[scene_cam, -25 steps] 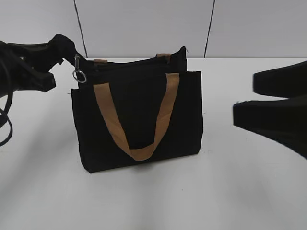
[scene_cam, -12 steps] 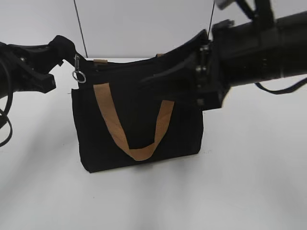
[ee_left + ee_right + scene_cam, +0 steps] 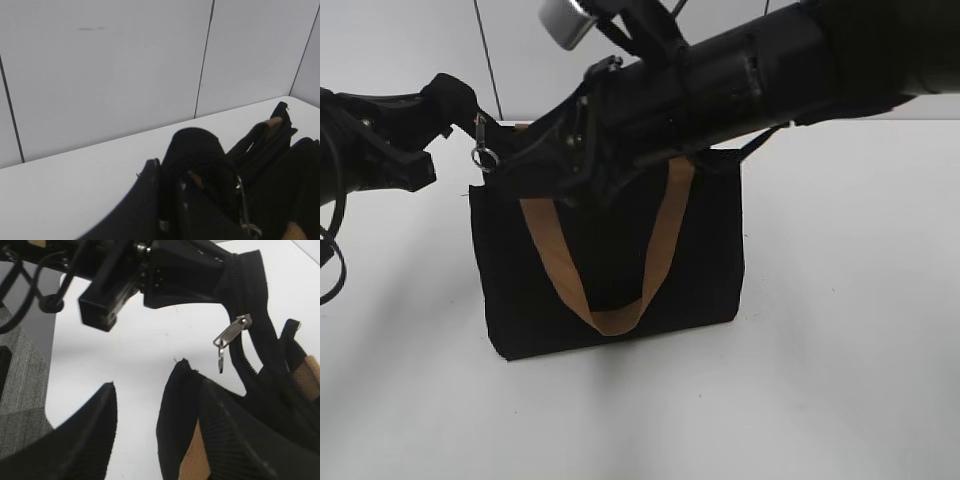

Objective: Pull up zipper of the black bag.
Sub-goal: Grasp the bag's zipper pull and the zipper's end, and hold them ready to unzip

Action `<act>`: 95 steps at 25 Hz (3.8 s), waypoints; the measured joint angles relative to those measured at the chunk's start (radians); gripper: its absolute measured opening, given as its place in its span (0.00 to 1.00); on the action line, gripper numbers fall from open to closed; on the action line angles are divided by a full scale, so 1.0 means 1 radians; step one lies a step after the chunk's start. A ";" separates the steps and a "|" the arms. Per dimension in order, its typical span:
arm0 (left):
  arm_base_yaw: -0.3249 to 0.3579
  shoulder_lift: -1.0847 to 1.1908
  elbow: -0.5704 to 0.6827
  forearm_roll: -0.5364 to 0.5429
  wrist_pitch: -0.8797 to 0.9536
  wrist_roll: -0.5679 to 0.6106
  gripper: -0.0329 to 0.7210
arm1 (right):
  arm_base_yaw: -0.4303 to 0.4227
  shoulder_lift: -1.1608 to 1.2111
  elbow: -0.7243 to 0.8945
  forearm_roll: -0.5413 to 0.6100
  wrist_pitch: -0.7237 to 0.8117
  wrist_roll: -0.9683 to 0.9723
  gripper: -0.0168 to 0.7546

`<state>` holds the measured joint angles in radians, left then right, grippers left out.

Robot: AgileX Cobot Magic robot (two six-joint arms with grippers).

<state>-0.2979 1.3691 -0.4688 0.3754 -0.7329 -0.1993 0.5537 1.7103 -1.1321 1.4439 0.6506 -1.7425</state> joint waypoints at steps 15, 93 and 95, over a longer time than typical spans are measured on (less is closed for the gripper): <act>0.000 0.000 0.000 0.000 -0.010 -0.041 0.06 | 0.034 0.173 -0.156 0.002 -0.077 0.018 0.44; 0.038 0.000 0.000 0.003 0.017 -0.361 0.06 | 0.053 0.160 -0.157 0.012 -0.181 0.074 0.02; 0.059 0.000 0.000 0.002 0.074 -0.361 0.06 | 0.053 0.153 -0.157 -0.015 -0.180 0.122 0.02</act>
<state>-0.2391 1.3691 -0.4688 0.3777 -0.6590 -0.5607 0.6068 1.8635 -1.2893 1.4287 0.4710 -1.6202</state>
